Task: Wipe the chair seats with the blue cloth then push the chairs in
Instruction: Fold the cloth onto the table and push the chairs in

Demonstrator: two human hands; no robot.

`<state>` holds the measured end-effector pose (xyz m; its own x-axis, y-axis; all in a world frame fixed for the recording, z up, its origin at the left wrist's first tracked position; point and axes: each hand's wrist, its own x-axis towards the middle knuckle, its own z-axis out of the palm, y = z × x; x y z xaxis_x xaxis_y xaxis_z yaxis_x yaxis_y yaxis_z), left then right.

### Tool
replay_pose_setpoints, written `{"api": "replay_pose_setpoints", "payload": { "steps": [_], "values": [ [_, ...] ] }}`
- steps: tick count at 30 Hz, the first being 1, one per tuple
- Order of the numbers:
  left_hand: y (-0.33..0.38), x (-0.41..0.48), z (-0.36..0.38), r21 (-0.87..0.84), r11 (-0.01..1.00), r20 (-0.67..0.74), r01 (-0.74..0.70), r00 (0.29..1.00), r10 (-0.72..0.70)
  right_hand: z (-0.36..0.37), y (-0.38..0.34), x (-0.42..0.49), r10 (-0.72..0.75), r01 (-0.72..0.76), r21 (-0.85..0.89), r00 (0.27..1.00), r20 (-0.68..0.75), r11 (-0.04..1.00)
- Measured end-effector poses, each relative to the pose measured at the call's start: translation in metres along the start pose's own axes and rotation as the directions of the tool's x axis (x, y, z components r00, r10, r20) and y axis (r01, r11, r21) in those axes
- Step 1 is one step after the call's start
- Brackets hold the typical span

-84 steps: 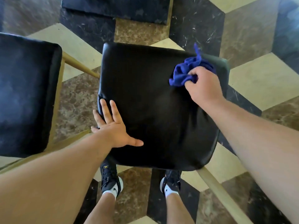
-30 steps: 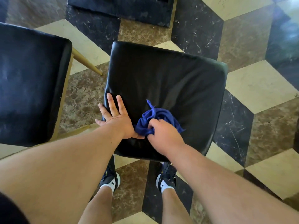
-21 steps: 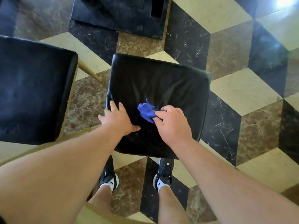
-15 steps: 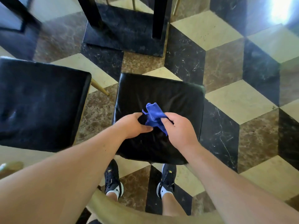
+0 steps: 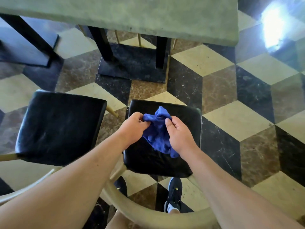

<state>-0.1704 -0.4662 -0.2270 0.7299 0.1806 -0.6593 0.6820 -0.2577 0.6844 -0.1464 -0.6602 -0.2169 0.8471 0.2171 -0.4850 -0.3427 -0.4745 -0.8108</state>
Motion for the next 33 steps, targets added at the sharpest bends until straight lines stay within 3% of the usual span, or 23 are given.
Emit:
{"api": "replay_pose_setpoints", "payload": {
  "steps": [5, 13, 16, 19, 24, 28, 33],
  "values": [
    [0.013, -0.009, -0.026, 0.034, 0.999, -0.102, -0.013, 0.995, 0.016, -0.016, -0.01, -0.002, 0.009, -0.012, -0.068, 0.999, -0.043, 0.998],
    [0.024, -0.028, -0.058, -0.109, 0.994, -0.172, -0.004, 0.985, -0.015, -0.055, -0.012, -0.013, 0.272, -0.255, -0.267, 0.962, 0.029, 0.929],
    [0.029, -0.036, -0.065, -0.184, 0.983, -0.185, 0.011, 0.982, -0.046, -0.064, -0.016, -0.017, 0.416, -0.396, -0.143, 0.895, 0.162, 0.907],
    [0.032, -0.043, -0.068, -0.158, 0.986, -0.142, 0.044, 0.988, -0.067, -0.062, -0.022, -0.022, 0.404, -0.416, -0.007, 0.879, 0.252, 0.909],
    [0.034, -0.048, -0.069, -0.119, 0.992, -0.2, 0.034, 0.978, -0.057, -0.053, -0.034, -0.023, 0.256, -0.28, 0.216, 0.957, 0.132, 0.935],
    [0.038, -0.054, -0.073, -0.342, 0.937, -0.163, 0.07, 0.978, -0.133, -0.056, -0.038, -0.018, 0.286, -0.28, 0.45, 0.957, 0.056, 0.848],
    [0.044, -0.059, -0.075, -0.529, 0.845, -0.076, 0.081, 0.987, -0.142, -0.061, -0.041, -0.013, 0.319, -0.266, 0.599, 0.948, 0.019, 0.755]
  ]
}}
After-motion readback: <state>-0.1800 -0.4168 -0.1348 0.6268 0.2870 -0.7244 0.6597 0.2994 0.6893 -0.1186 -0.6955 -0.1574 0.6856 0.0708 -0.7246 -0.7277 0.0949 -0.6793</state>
